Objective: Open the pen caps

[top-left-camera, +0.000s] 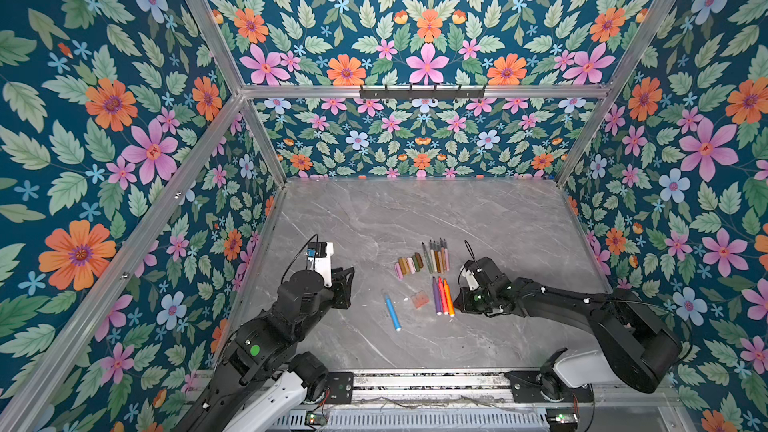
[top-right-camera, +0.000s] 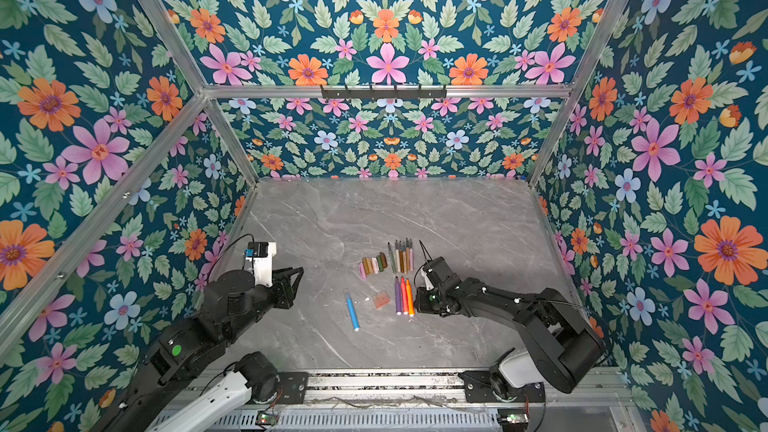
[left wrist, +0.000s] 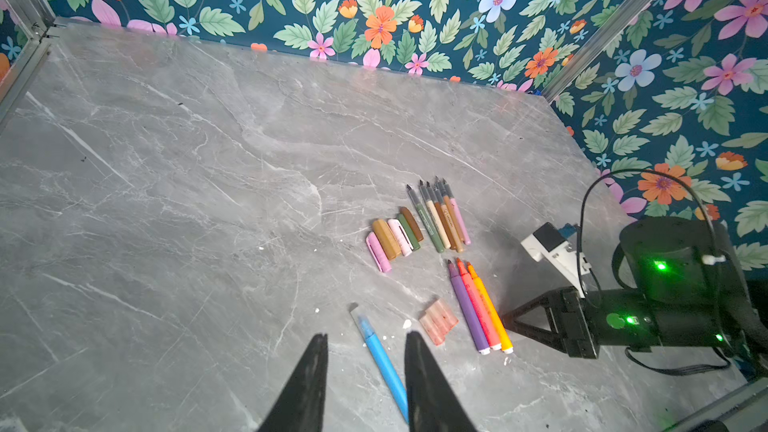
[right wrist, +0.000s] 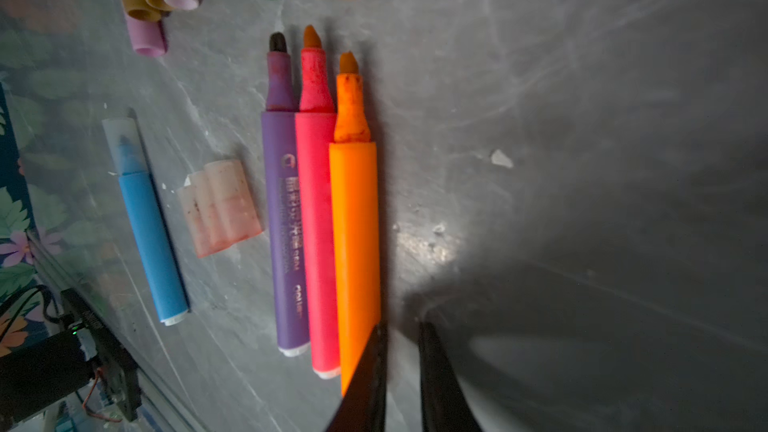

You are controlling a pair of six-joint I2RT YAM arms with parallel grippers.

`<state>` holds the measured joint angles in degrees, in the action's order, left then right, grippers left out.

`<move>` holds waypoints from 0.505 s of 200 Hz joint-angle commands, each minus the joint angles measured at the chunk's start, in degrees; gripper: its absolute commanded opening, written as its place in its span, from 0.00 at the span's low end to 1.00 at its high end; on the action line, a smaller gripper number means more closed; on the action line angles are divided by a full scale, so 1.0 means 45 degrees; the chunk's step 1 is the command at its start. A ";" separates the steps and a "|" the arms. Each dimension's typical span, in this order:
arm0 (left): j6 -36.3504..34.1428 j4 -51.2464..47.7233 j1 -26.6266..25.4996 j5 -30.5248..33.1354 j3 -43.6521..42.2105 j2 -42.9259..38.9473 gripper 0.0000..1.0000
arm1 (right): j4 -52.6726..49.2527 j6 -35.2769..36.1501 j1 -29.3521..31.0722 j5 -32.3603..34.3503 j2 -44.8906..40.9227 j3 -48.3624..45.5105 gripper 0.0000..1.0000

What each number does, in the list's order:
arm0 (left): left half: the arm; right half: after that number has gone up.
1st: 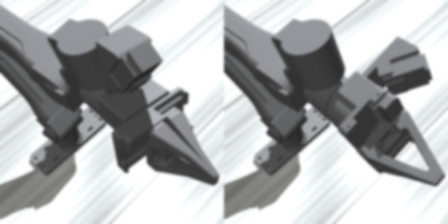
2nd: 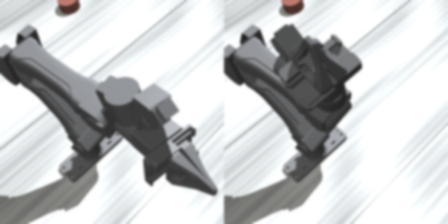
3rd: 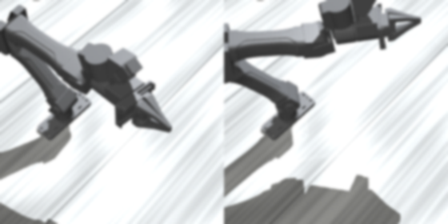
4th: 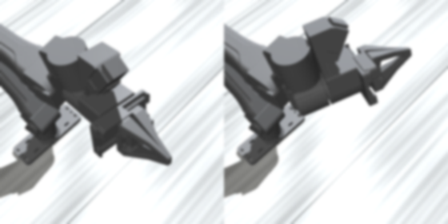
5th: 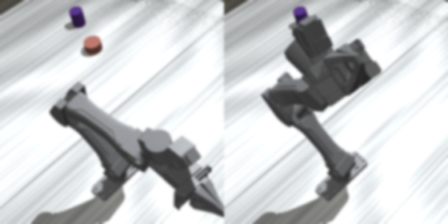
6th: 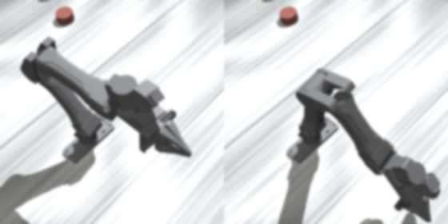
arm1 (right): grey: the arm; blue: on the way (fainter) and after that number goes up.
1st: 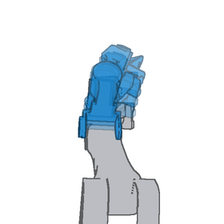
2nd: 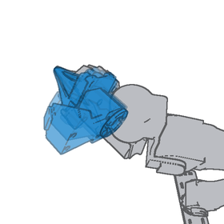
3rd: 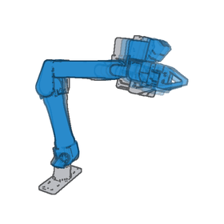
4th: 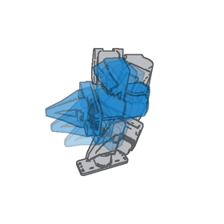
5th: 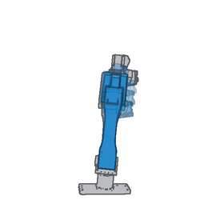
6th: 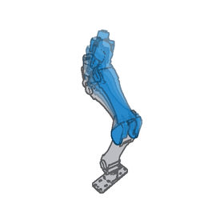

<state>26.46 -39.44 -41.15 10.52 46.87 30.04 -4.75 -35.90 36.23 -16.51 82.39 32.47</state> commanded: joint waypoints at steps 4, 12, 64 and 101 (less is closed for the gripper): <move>-0.0137 0.0244 0.0022 -0.0034 -0.0006 -0.0025 0.34 | -0.0188 -0.0183 0.0015 -0.0099 0.0337 0.0135 0.18; -0.0137 0.0242 0.0020 -0.0029 -0.0001 -0.0019 0.34 | -0.0192 -0.0215 0.0015 -0.0119 0.0381 0.0184 0.18; -0.0137 0.0249 0.0032 -0.0033 -0.0006 -0.0085 0.34 | -0.0289 -0.0264 0.0016 -0.0139 0.0383 0.0343 0.18; -0.0137 0.0254 0.0018 -0.0032 -0.0007 -0.0115 0.34 | -0.0414 -0.0283 0.0006 0.0005 0.0334 0.0373 0.18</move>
<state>26.46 -39.42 -41.15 10.39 46.85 29.65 -4.23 -37.08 36.27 -17.54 84.01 33.91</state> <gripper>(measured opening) 0.339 0.180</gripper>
